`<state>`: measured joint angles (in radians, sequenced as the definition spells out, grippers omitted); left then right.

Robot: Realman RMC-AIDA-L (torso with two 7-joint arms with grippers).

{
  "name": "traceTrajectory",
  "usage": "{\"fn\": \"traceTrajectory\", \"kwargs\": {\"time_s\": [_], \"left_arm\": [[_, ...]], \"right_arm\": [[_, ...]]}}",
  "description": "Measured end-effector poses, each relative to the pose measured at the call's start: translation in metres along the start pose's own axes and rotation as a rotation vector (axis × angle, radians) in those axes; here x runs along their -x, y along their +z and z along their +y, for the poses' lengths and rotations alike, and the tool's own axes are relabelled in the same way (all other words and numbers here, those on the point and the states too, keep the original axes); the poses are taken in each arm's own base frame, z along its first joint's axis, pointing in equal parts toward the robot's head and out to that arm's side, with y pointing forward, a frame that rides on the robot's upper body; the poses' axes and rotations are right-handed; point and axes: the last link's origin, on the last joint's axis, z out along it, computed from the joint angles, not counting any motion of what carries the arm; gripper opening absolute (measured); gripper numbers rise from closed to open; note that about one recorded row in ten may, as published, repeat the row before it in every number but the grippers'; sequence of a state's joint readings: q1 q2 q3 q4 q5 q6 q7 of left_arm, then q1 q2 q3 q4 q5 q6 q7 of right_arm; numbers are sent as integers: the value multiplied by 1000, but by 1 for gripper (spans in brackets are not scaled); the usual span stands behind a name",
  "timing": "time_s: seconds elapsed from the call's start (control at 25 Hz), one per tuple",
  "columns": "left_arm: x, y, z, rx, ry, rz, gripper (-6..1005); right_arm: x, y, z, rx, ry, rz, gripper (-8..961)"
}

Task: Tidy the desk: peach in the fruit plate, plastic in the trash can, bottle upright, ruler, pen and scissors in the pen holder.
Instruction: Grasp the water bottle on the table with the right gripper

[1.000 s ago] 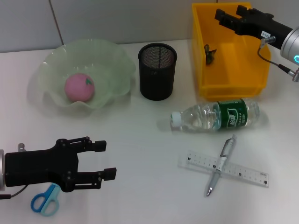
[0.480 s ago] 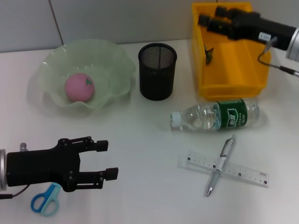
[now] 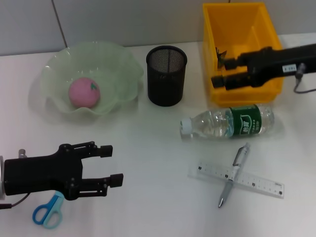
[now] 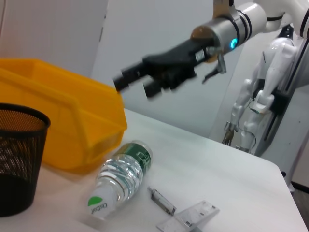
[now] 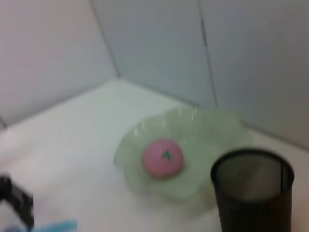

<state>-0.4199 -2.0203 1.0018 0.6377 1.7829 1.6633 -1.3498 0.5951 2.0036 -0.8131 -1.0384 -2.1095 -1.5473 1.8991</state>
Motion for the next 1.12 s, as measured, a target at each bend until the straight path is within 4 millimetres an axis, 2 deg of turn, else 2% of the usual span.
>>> {"fn": "traceTrajectory", "kwargs": {"time_s": [0.4,1.12], "left_arm": [[-1,-3,-1,-15,-5,18,803],[-7,5,-3,-18,15,35,802]], "right_arm": [[2,6,-3,2,-117,281,762],[6,35,0,-6,-326,505,762]]}}
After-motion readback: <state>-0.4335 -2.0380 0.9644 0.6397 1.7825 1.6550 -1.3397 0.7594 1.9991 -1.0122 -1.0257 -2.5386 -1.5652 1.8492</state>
